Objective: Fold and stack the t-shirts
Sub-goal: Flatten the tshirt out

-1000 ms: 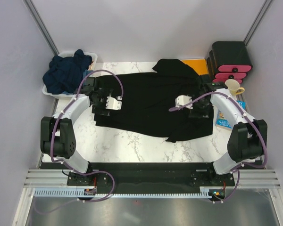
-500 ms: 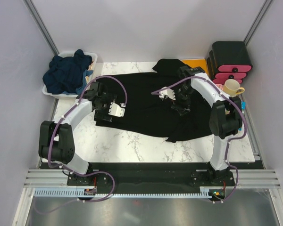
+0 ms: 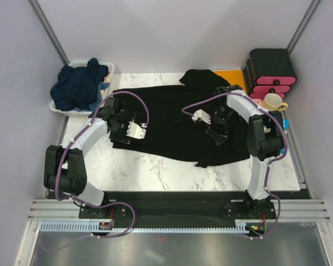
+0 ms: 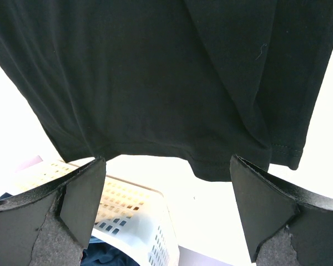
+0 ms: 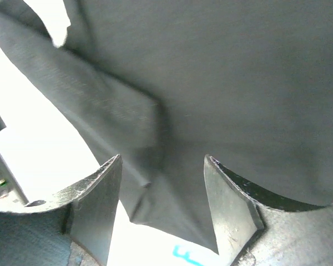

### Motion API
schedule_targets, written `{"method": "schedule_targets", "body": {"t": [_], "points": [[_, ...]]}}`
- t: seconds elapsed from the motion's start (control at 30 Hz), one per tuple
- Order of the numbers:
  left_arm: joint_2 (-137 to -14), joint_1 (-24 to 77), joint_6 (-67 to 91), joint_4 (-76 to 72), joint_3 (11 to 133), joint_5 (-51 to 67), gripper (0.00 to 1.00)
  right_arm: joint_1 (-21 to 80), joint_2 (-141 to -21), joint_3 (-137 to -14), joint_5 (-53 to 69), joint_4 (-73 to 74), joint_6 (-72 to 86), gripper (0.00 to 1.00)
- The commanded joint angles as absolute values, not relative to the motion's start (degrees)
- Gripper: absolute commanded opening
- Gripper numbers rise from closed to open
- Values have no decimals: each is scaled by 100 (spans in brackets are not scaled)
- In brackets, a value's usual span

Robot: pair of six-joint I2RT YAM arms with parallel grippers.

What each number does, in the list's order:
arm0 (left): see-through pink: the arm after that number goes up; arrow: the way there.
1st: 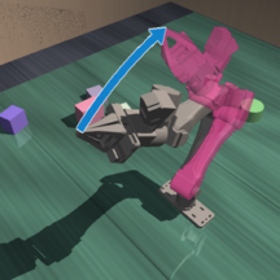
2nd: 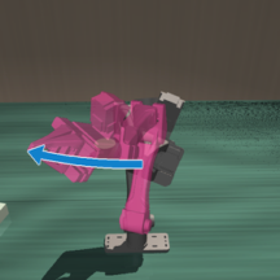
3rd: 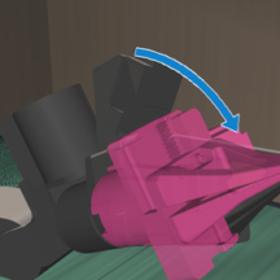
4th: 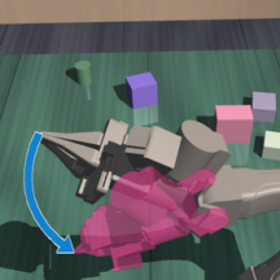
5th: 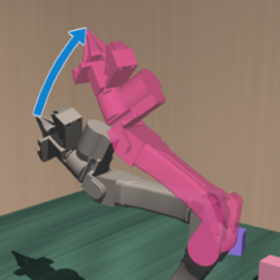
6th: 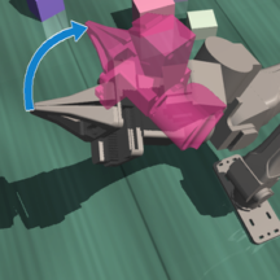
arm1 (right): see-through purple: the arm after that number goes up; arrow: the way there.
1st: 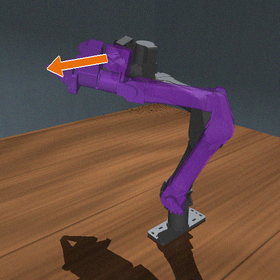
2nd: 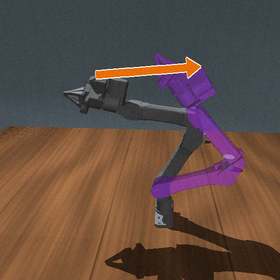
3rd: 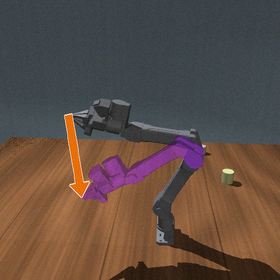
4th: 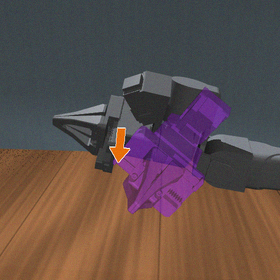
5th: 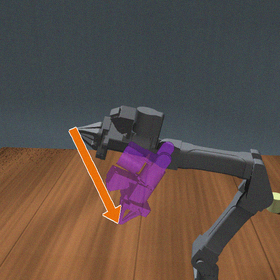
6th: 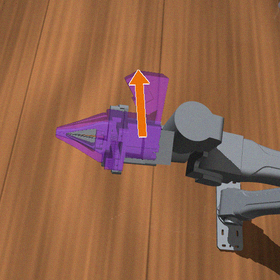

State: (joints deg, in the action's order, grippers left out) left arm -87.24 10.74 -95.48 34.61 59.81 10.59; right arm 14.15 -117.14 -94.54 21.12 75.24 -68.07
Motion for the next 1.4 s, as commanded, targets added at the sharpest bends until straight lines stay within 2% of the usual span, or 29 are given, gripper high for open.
{"method": "schedule_targets", "body": {"t": [0.0, 0.33, 0.63, 0.73, 0.8, 0.83, 0.9, 0.93, 1.13, 1.37], "points": [[-8587, 1090, -9887, 3507, 6003, 1072, 100, 1441, -11189, -9028, 2294, 8376, -6952, 67], [-8710, 1195, -9896, 3507, 6135, 1134, 100, 1441, -11241, -8613, 2470, 8350, -7022, 65], [-8736, 1222, -9896, 3507, 6196, 1116, 100, 1415, -11733, -9035, 2364, 8200, -6847, 54], [-8736, 1222, -9861, 3507, 6214, 1116, 100, 1424, -11812, -9053, 2356, 8200, -6847, 45], [-8745, 1222, -9835, 3507, 6205, 1134, 100, 1424, -11848, -9123, 2355, 8209, -6785, 30], [-8736, 1222, -9835, 3507, 6196, 1134, 100, 1424, -11865, -9149, 2355, 8200, -6768, 17], [-8736, 1222, -9818, 3507, 6170, 1143, 100, 1424, -11857, -9246, 2347, 8200, -6724, 2], [-8754, 1222, -9817, 3507, 6161, 1151, 100, 1424, -11856, -9290, 2321, 8209, -6698, 0], [-8780, 1222, -9800, 3507, 6170, 1195, 100, 1450, -11305, -9624, 2154, 8306, -6706, 0], [-8842, 1213, -9887, 3603, 6196, 1239, 100, 1538, -10223, -9203, 1495, 7895, -6864, 0]]}}
